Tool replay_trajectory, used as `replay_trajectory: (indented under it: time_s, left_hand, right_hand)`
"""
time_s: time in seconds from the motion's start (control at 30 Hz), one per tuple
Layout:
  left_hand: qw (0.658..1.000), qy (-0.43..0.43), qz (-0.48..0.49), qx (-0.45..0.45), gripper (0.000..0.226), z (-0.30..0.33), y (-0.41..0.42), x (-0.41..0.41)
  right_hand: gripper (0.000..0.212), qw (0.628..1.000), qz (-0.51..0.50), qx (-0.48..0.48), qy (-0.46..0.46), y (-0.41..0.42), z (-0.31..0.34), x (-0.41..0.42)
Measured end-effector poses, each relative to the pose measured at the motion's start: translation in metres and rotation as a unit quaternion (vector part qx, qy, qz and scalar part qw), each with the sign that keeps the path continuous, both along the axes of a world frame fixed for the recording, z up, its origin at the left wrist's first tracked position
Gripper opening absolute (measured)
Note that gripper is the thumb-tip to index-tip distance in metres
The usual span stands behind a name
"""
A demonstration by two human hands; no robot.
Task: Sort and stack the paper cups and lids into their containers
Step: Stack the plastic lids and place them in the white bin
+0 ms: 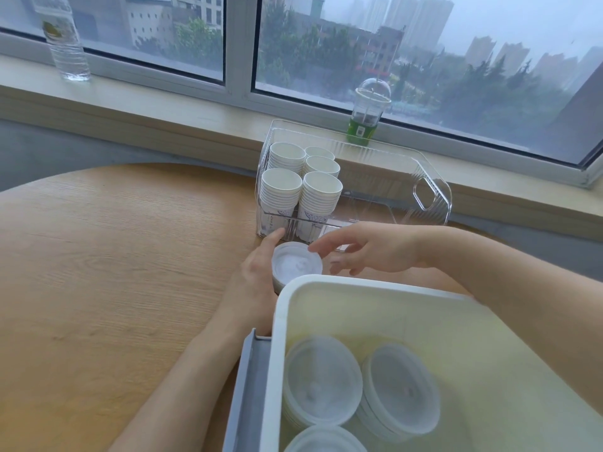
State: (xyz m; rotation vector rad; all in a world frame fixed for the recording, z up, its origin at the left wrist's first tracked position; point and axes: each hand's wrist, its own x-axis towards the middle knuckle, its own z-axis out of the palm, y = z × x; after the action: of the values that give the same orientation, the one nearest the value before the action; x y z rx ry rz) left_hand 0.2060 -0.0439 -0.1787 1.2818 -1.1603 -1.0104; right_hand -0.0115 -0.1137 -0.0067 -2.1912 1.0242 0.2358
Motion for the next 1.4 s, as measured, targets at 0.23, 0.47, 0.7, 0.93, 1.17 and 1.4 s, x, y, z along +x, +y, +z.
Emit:
replay_trajectory:
  time_s: [0.23, 0.47, 0.7, 0.93, 1.17, 1.4]
  left_hand:
    - [0.961, -0.228, 0.145, -0.057, 0.098, 0.077, 0.051, -0.004]
    - [0.950, -0.184, 0.191, -0.163, 0.094, 0.131, 0.087, 0.023]
    - [0.942, -0.183, 0.166, -0.226, 0.094, 0.192, 0.159, -0.003]
    - [0.934, -0.252, 0.115, -0.224, 0.095, 0.215, 0.206, -0.044]
    - [0.931, -0.306, 0.069, -0.189, 0.095, 0.211, 0.237, -0.090]
    - [0.918, -0.356, 0.026, -0.174, 0.091, 0.197, 0.258, -0.128]
  right_hand:
    - [0.029, 0.986, -0.053, -0.087, -0.135, 0.018, 0.037, 0.000]
    - [0.028, 0.959, -0.063, -0.103, -0.258, 0.069, 0.075, 0.004]
    - [0.051, 0.946, -0.039, -0.068, -0.313, 0.139, 0.108, -0.011]
    - [0.058, 0.936, -0.013, 0.006, -0.353, 0.190, 0.110, -0.055]
    - [0.059, 0.937, -0.017, 0.029, -0.347, 0.220, 0.097, -0.104]
    - [0.045, 0.951, -0.001, 0.014, -0.310, 0.235, 0.082, -0.138]
